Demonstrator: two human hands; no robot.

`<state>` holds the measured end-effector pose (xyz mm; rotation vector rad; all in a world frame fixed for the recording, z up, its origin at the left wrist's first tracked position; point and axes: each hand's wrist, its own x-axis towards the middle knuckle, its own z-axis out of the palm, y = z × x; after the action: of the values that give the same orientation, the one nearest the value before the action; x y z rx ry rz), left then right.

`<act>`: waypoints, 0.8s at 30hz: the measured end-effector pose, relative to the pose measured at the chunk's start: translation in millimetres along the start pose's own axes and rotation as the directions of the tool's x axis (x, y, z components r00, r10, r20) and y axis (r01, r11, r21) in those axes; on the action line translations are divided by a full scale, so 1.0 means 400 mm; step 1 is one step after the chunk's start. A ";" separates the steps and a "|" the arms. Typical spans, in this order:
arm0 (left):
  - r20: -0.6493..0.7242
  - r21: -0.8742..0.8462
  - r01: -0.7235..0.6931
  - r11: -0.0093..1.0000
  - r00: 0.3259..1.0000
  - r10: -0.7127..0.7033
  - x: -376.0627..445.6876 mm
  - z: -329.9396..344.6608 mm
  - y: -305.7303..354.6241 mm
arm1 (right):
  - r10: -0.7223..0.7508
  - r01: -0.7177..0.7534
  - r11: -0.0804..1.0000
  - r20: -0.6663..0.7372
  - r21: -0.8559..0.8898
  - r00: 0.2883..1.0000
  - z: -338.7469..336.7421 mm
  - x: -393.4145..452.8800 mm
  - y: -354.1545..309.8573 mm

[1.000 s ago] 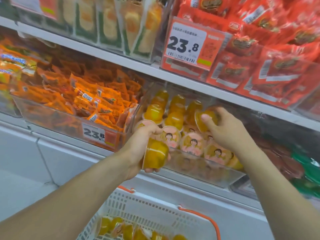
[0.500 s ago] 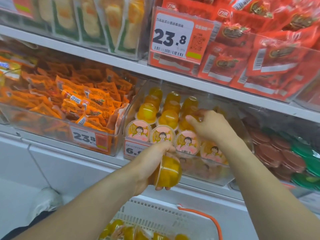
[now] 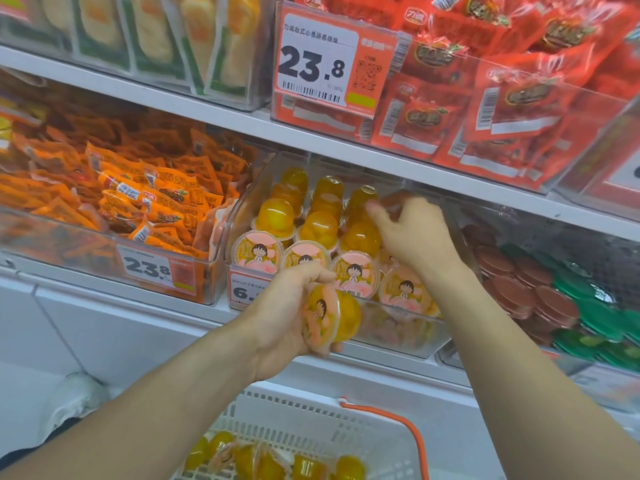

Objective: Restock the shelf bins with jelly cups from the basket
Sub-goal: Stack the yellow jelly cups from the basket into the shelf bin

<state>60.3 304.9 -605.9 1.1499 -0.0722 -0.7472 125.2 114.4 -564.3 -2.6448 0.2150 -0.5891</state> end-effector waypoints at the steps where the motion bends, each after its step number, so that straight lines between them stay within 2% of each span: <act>1: 0.005 -0.012 -0.031 0.999 1.000 0.031 -0.009 0.002 -0.003 | -0.017 0.021 0.996 -0.042 0.089 0.999 -0.018 -0.001 -0.010; 2: -0.005 -0.021 -0.065 0.998 0.998 0.065 -0.003 0.003 0.000 | -0.023 0.027 0.985 -0.024 0.169 0.999 -0.039 -0.004 -0.023; 3: -0.023 -0.032 -0.105 0.994 0.994 0.104 -0.006 0.011 0.005 | -0.025 0.009 0.970 0.063 0.243 0.998 -0.060 -0.011 -0.037; 4: -0.048 -0.056 -0.140 0.989 0.989 0.137 0.000 0.015 0.009 | -0.038 -0.029 0.952 0.214 0.303 0.976 -0.078 -0.021 -0.049; 5: -0.083 -0.071 -0.176 0.982 0.982 0.170 0.001 0.020 0.012 | -0.072 -0.075 0.935 0.392 0.346 0.917 -0.092 -0.032 -0.057; 7: -0.124 -0.093 -0.254 0.963 0.962 0.242 0.005 0.020 0.005 | -0.178 -0.157 0.902 0.676 0.403 0.715 -0.105 -0.052 -0.064; 8: -0.149 -0.086 -0.288 0.954 0.950 0.273 0.007 0.014 0.000 | -0.226 -0.187 0.887 0.751 0.422 0.621 -0.105 -0.057 -0.062; 9: -0.173 -0.056 -0.313 0.948 0.938 0.299 0.008 0.010 -0.004 | -0.255 -0.215 0.874 0.788 0.436 0.560 -0.103 -0.059 -0.058; 10: -0.191 0.000 -0.335 0.942 0.925 0.329 0.012 0.002 -0.008 | -0.267 -0.246 0.859 0.803 0.449 0.534 -0.098 -0.058 -0.051; 13: -0.249 0.190 -0.351 0.917 0.886 0.391 0.014 -0.012 -0.023 | -0.266 -0.377 0.786 0.818 0.491 0.511 -0.079 -0.056 -0.035; 14: -0.272 0.202 -0.351 0.914 0.877 0.397 0.014 -0.011 -0.027 | -0.261 -0.424 0.751 0.818 0.506 0.513 -0.073 -0.057 -0.029; 16: -0.283 0.098 -0.386 0.917 0.873 0.397 0.016 -0.011 -0.026 | -0.271 -0.501 0.678 0.816 0.538 0.510 -0.069 -0.059 -0.014; 18: -0.259 -0.055 -0.413 0.909 0.885 0.386 0.005 -0.004 -0.010 | -0.321 -0.486 0.653 0.794 0.581 0.517 -0.071 -0.062 0.004; 20: -0.196 -0.126 -0.381 0.916 0.915 0.354 -0.005 0.000 0.007 | -0.377 -0.408 0.661 0.749 0.630 0.545 -0.070 -0.067 0.015; 22: -0.104 -0.151 -0.344 0.927 0.938 0.331 -0.013 0.009 0.016 | -0.435 -0.331 0.629 0.671 0.704 0.601 -0.063 -0.080 0.010; 24: -0.057 -0.124 -0.332 0.935 0.943 0.327 -0.014 0.017 0.020 | -0.450 -0.335 0.529 0.592 0.780 0.668 -0.052 -0.095 -0.002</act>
<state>57.2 304.2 -594.5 0.9920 -0.1795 -0.4258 81.9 116.6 -560.9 -1.6464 -0.3713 0.4018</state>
